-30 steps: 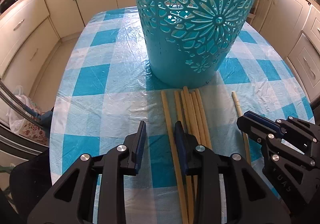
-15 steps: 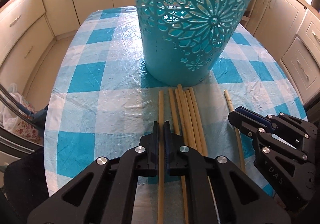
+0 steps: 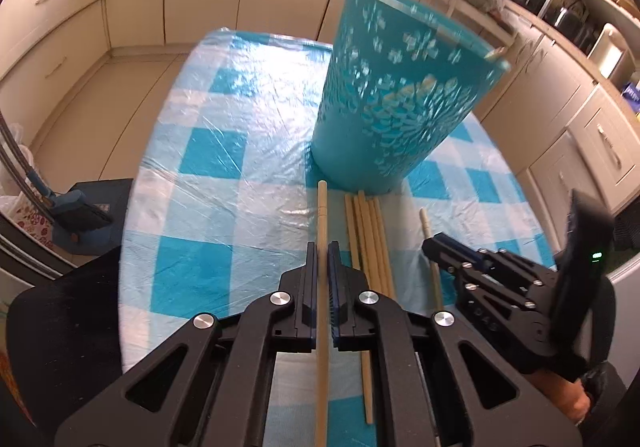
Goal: Organize utensils
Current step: 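Lift the chopstick over the teal basket with the left tool and release it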
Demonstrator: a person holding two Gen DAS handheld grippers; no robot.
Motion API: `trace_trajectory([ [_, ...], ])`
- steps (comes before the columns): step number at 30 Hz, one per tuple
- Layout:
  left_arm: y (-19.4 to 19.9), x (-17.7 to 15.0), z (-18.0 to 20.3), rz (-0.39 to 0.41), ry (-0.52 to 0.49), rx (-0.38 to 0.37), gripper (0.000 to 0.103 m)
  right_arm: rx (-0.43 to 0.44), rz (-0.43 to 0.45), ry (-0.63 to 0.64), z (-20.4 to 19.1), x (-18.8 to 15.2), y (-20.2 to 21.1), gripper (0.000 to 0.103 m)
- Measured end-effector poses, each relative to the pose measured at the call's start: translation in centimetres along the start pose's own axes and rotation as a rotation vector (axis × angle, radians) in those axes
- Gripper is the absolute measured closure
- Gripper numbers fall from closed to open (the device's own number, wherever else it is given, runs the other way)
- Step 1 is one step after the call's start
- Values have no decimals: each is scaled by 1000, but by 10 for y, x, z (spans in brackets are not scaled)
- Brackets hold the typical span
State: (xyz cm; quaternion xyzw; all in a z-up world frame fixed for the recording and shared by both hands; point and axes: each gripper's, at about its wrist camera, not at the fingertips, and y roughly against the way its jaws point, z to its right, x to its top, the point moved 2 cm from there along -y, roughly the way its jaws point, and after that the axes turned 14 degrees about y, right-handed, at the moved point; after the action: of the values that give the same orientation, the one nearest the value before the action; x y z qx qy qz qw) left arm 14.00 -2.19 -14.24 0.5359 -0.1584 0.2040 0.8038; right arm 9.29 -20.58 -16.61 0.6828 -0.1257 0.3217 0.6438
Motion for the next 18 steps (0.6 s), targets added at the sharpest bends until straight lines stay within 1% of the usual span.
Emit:
trace_trajectory([
  [6,39,14,7,71,12,-61,98,0,1,2,-1,0,0,90],
  [11,74,29,22,141,12,-131,98,-1,1,11,-3,1,1,88],
  [14,96,46,35,205,6,-184,98,-3,1,14,-5,1,1,87],
  [18,114,70,58,295,-9,-224,98,-3,2,12,-6,0,1,87],
])
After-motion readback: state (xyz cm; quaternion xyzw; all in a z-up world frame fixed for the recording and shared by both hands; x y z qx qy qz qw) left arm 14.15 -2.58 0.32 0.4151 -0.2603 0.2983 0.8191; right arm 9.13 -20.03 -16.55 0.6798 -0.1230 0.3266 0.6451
